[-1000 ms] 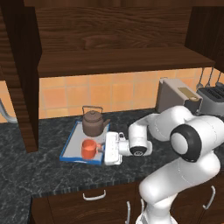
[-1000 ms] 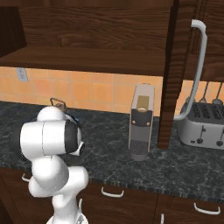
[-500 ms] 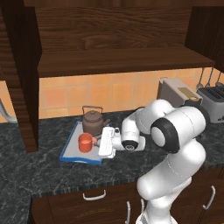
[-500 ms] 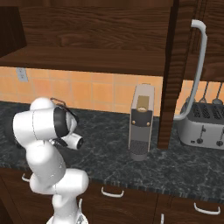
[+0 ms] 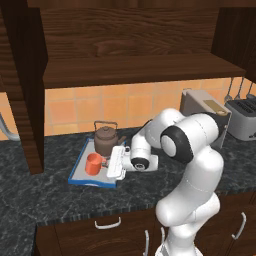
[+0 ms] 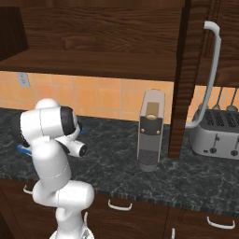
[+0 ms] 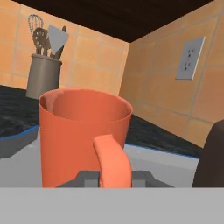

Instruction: Pick the kettle from the counter and place it on the tray. Then pick the mug from the cabinet and place it on the tray. Then close the cabinet doors.

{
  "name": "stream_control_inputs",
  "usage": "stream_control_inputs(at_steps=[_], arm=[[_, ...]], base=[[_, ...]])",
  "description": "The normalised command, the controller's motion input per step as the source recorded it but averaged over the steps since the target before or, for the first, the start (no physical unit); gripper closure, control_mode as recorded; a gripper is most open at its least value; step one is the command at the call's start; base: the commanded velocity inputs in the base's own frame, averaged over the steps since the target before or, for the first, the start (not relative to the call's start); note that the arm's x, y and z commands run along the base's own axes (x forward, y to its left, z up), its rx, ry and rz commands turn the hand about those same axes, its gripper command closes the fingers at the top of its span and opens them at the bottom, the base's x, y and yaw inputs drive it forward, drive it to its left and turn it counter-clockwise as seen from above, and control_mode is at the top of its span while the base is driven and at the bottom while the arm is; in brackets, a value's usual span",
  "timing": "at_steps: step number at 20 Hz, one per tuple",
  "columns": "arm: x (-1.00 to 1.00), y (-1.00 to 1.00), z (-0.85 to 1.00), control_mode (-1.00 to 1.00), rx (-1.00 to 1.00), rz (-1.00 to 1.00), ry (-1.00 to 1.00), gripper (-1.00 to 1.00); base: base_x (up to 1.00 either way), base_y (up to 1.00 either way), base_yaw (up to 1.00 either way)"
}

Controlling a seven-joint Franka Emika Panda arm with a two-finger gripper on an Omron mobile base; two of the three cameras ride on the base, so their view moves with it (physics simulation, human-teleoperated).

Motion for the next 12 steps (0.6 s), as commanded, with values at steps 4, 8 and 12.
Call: stream_control_inputs(at_steps=[4, 8, 12], arm=[[-0.06, 0.01, -0.09, -1.00, 0.00, 0.00, -0.01, 1.00], [-0.33, 0.01, 0.00, -1.00, 0.00, 0.00, 0.00, -1.00], [-0.19, 0.00, 0.06, -1.00, 0.00, 0.00, 0.00, -1.00]], base=[[0.00, 0.00, 0.00], [0.00, 0.00, 0.00], [0.00, 0.00, 0.00]])
